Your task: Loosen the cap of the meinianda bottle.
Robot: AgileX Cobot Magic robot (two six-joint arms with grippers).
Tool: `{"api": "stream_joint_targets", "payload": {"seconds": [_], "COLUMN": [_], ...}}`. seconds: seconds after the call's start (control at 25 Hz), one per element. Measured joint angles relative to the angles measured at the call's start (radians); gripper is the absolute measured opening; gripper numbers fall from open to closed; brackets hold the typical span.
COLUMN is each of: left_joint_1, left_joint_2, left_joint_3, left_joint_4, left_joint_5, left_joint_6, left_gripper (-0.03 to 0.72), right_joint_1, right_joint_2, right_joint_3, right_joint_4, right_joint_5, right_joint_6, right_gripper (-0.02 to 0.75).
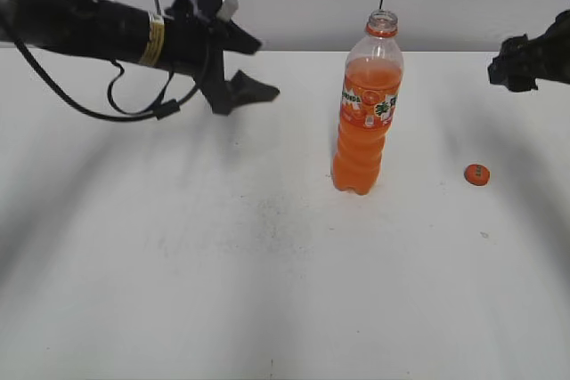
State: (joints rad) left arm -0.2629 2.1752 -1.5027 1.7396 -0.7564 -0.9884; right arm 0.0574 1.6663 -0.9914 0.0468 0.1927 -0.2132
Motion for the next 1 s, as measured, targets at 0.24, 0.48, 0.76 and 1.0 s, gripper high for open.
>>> {"api": "stream_joint_targets", "payload": {"seconds": [0.24, 0.48, 0.76, 1.0], "left_joint_1": [-0.001, 0.001, 0.036, 0.073], "left_joint_2": [-0.137, -0.186, -0.215, -0.275], "left_joint_3": [0.0, 0.0, 0.0, -0.084], "left_joint_4": [-0.092, -0.401, -1.18, -1.471], "left_joint_5": [0.546, 1.021, 1.437, 1.796], "left_joint_6": [-0.002, 0.163, 0.885, 1.028], "left_gripper": [0.572, 0.563, 0.541, 0.54], "right_joint_1": [0.0, 0.0, -0.027, -0.036], "right_joint_2": [-0.036, -0.036, -0.036, -0.036], "right_joint_3": [-0.075, -0.18, -0.349, -0.503], "right_joint_4": [-0.082, -0.133, -0.148, -0.141], "right_joint_5": [-0.03, 0.012, 0.262, 0.586], "right_joint_6": [-0.003, -0.003, 0.064, 0.087], "right_gripper": [0.589, 0.588, 0.588, 0.588]}}
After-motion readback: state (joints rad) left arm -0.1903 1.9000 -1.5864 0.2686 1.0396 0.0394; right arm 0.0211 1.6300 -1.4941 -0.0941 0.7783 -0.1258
